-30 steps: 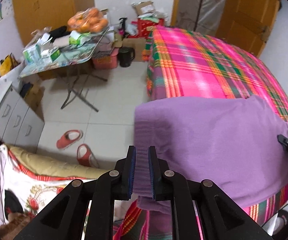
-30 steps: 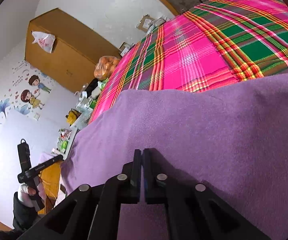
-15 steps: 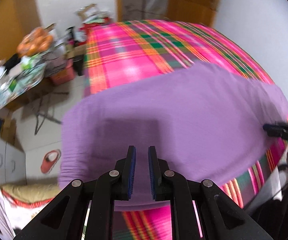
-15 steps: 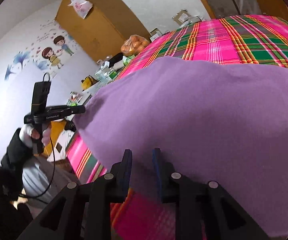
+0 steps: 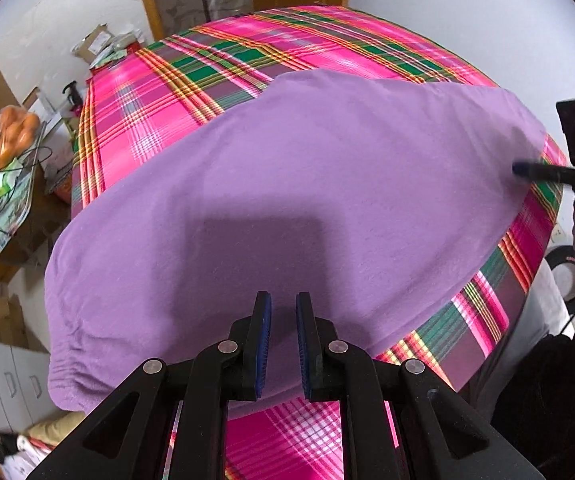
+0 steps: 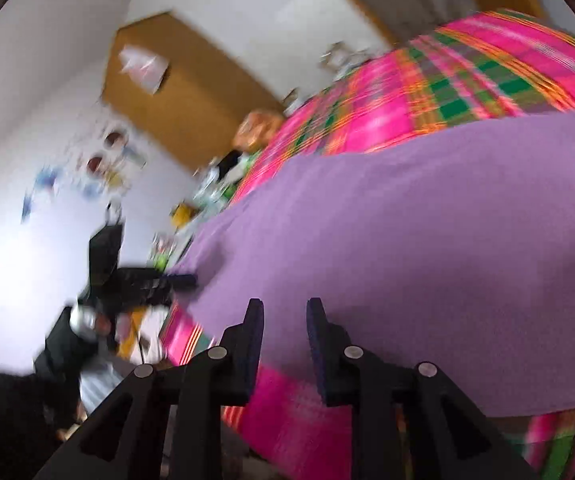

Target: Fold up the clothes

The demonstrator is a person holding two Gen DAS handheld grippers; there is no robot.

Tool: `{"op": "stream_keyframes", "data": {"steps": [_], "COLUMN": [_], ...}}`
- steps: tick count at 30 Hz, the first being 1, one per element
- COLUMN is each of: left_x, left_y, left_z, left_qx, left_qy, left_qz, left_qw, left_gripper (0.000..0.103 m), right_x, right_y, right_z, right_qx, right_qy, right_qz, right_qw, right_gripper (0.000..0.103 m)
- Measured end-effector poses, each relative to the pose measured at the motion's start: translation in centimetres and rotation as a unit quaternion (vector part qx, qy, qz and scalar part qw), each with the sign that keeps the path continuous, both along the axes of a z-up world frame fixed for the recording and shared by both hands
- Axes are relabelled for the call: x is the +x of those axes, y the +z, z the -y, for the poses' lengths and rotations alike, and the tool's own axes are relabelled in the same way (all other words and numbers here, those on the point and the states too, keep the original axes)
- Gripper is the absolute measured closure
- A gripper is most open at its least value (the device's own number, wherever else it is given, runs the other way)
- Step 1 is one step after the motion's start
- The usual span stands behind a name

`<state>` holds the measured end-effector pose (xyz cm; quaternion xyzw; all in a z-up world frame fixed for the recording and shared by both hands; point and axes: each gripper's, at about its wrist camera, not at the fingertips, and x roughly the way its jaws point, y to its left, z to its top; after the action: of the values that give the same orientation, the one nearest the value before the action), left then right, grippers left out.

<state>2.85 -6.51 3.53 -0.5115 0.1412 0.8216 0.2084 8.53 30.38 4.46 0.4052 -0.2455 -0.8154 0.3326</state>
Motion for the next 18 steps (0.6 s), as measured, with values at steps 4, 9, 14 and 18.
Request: {"op": "stream_keyframes", "data": {"steps": [4,9,14,18], "left_x": [0.0,-0.2,-0.5,-0.5], "left_y": [-0.2,-0.5,-0.8,-0.8], "left_z": [-0.2,-0.8,-0.7,-0.5], "left_qx": [-0.008,-0.015,-0.015,-0.012], "left_qy": [-0.004,-0.011,-0.01,-0.011], "left_qz": [0.007,0.012,0.02,0.022], "left_qw": [0.9999,0.9998,0.9997,0.9996], "left_gripper": [0.09,0.09,0.09,0.09], "right_x": [0.4,0.3,0.5,3.4], "right_y": [-0.6,0.2,-1.1,-1.8], "right_z": [-1.1,-6.6,-17.6,-24.8], "right_qx": [0.033,0.056,-0.022,-0.076], "right_qy": [-0.002,-0.075,-0.26,-0.432], "right_qz": [0.013,0.016,0.064,0.09], "right_qw": [0.999,0.996,0.963,0.894], "right_gripper": [0.091,0.091,0.103,0.103]}}
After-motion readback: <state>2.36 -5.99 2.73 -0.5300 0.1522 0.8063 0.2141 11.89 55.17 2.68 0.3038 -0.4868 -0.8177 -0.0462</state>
